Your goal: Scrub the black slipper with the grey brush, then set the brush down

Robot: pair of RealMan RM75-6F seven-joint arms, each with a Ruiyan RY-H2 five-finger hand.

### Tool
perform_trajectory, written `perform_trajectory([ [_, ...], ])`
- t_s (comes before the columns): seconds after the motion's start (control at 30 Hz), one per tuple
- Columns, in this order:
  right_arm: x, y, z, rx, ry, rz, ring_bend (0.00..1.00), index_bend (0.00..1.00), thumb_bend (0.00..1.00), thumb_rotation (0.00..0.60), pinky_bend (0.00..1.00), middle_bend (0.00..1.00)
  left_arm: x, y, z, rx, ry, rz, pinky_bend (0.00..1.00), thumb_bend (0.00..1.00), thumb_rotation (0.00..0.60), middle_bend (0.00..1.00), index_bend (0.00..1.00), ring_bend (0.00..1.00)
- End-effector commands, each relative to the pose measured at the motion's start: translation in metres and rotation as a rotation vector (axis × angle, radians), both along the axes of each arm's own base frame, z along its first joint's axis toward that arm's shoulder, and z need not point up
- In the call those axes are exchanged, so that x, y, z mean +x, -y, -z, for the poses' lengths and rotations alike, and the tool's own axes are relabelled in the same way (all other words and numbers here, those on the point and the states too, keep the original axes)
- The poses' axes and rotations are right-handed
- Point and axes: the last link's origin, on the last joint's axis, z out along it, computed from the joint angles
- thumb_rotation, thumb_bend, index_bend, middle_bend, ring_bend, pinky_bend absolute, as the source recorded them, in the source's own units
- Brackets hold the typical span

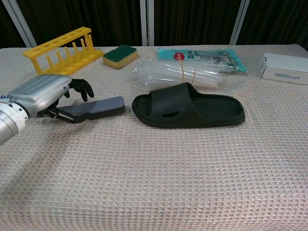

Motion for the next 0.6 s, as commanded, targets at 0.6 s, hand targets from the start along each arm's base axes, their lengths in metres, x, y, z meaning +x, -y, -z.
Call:
perform_trajectory([
  [0.6, -0.001, 0.0015, 0.0015, 0.005, -0.003, 0.009, 0.0, 0.0, 0.54, 0.6, 0.0, 0.0, -0.0011, -0.0036, 0.0012, -0.016, 0.002, -0.018, 0.41, 0.35, 0.501, 0.43, 0.41, 0.31],
])
